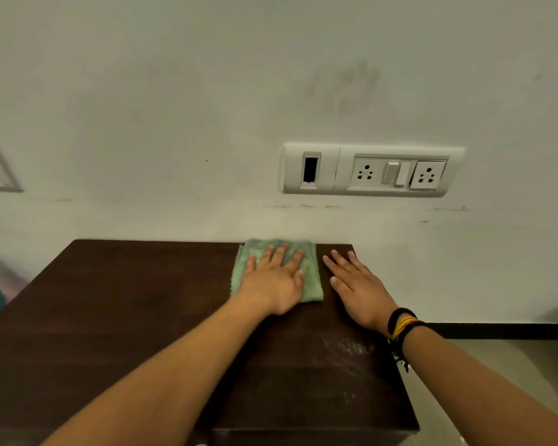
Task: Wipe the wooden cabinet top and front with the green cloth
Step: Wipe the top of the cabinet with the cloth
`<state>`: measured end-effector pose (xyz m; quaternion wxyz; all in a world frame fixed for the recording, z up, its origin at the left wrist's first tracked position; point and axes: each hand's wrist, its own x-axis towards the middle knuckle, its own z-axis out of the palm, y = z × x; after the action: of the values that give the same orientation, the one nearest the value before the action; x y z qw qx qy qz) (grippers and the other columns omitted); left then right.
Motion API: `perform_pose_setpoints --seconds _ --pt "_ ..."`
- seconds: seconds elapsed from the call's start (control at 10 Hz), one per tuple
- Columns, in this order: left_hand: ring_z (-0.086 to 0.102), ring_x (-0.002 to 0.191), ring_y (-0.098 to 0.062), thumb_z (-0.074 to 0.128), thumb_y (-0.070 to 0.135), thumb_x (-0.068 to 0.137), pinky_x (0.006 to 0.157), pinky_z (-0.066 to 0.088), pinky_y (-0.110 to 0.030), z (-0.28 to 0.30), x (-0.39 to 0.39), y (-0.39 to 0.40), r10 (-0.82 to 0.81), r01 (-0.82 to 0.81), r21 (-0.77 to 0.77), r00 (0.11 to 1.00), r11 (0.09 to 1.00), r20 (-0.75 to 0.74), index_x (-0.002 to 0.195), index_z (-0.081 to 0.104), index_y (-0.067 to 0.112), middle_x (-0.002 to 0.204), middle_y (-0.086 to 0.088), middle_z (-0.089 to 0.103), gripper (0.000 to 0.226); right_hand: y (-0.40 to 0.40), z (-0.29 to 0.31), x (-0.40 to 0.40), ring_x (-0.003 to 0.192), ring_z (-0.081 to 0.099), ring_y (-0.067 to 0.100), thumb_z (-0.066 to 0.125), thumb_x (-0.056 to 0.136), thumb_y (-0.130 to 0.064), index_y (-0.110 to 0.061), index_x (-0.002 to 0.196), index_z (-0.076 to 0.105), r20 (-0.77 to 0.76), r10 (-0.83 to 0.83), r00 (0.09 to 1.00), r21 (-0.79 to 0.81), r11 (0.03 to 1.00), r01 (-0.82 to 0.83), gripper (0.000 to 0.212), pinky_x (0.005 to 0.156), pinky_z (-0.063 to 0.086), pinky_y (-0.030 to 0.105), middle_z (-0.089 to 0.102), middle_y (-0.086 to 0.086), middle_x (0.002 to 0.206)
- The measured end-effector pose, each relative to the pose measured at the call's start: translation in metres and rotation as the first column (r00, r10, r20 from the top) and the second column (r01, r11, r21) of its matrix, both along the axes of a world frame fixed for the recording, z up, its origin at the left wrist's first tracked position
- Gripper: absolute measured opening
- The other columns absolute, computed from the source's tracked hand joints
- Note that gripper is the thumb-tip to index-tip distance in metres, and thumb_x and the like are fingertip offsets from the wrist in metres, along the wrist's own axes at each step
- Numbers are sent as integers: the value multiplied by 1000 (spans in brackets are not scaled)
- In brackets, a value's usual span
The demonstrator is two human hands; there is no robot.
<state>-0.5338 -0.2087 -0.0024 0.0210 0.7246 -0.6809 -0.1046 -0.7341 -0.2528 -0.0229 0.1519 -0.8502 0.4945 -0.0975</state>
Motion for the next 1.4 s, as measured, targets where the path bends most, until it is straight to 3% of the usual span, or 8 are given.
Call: perform_pose_setpoints --seconds 0.3,0.4,0.6,0.8,1.0,1.1,1.3,1.4 --pt "-11 154 -25 13 49 103 121 -6 -56 0 -36 -2 -74 74 -35 997 997 -6 159 0 36 168 4 -7 59 -9 -8 -2 155 -4 25 26 108 -30 -29 159 19 107 -63 992 72 996 56 51 124 -2 33 6 -5 168" --pt "-12 154 -26 12 48 102 121 -5 -56 -3 -16 2 91 -91 11 996 996 5 159 -2 32 168 1 -9 61 -5 -9 -3 155 2 23 29 109 -29 -25 159 21 214 -127 969 157 983 95 51 123 2 30 5 -4 168" --pt "-11 154 -29 14 49 102 120 -9 -58 -3 -59 -1 -50 50 -59 999 997 -3 159 0 32 168 1 -7 61 -12 -8 -4 151 8 7 31 108 -13 -12 158 19 382 -155 911 199 976 83 51 112 1 10 10 2 167" --pt "-12 153 -30 14 47 101 118 -10 -61 0 -78 -35 34 -34 17 999 999 -27 159 0 33 168 -1 -6 61 -2 -8 -8 152 17 15 31 109 -17 -15 159 15 559 -370 742 407 902 143 53 112 12 13 16 4 166" --pt "-16 153 -28 15 47 102 119 -12 -59 -7 -89 35 -143 143 -12 990 990 -8 159 -1 35 168 4 -10 61 22 -10 -18 121 49 11 36 107 -12 -14 151 39 661 -555 505 601 795 88 44 83 42 2 49 -3 143" --pt "-16 153 -28 14 50 101 119 -12 -59 1 -95 9 -112 112 -8 994 994 -19 159 -1 36 168 4 -10 61 20 -14 -23 120 56 16 35 107 -38 -15 140 54 674 -585 452 625 777 75 44 106 40 26 58 5 139" --pt "-18 152 -31 15 46 101 118 -13 -60 -4 -107 11 -68 69 8 996 998 -52 159 -3 31 168 0 -12 62 24 -10 -24 135 49 22 14 103 -59 -17 147 45 638 -603 479 659 750 66 68 98 39 21 56 4 141" --pt "-16 152 -31 14 48 101 118 -13 -60 -2 -106 8 -98 97 -28 995 995 -17 159 -1 33 168 1 -10 62 20 -14 -28 144 36 32 18 70 -90 -1 150 34 629 -577 521 598 787 150 121 107 31 30 40 19 154"
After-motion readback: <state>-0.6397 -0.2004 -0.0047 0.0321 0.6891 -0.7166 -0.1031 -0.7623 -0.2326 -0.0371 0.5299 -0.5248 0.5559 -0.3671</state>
